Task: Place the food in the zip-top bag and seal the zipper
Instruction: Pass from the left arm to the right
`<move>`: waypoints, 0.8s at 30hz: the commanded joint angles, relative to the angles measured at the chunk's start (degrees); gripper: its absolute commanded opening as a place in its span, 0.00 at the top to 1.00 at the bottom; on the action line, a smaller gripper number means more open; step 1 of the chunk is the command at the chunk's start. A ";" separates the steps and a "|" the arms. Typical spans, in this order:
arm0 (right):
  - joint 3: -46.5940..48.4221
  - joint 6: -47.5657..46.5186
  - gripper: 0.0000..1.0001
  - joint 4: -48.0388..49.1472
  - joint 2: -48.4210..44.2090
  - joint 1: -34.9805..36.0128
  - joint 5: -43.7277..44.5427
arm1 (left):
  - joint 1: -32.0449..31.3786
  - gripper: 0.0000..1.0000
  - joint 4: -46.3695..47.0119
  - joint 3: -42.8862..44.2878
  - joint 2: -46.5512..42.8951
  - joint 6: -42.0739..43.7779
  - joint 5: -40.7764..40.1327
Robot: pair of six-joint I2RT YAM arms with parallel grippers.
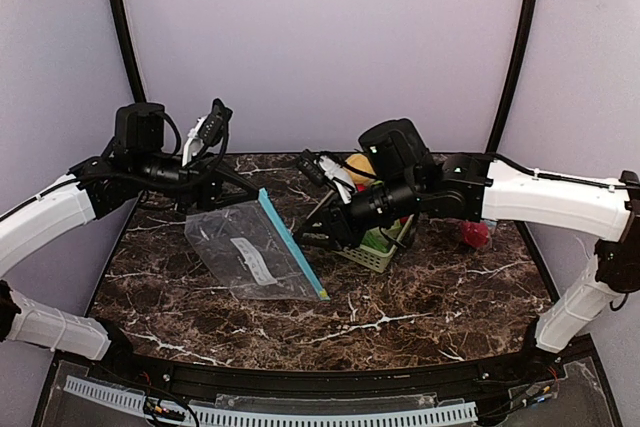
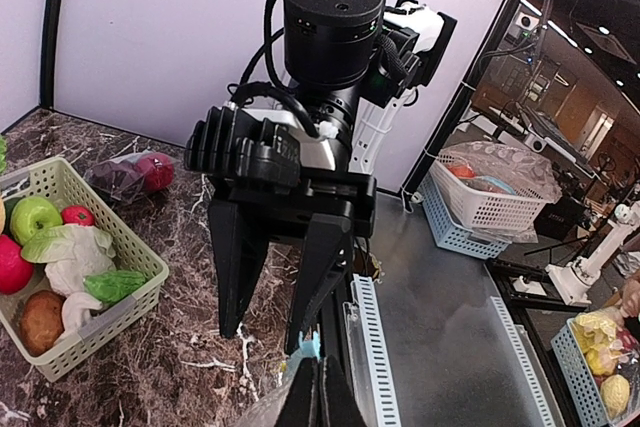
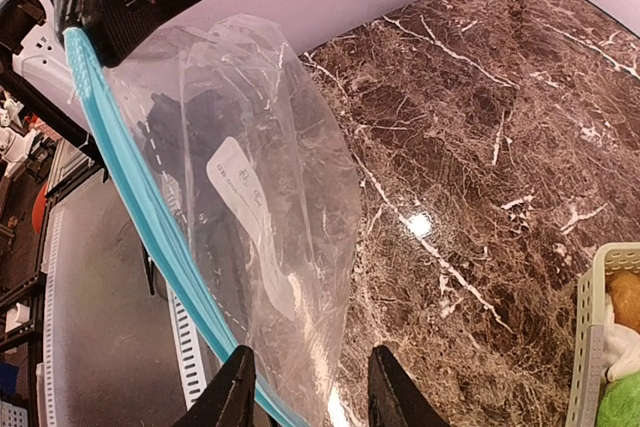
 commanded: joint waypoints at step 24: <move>-0.24 0.35 0.50 1.92 -2.40 1.74 0.50 | -0.28 0.99 0.81 -0.49 -1.94 -0.14 1.50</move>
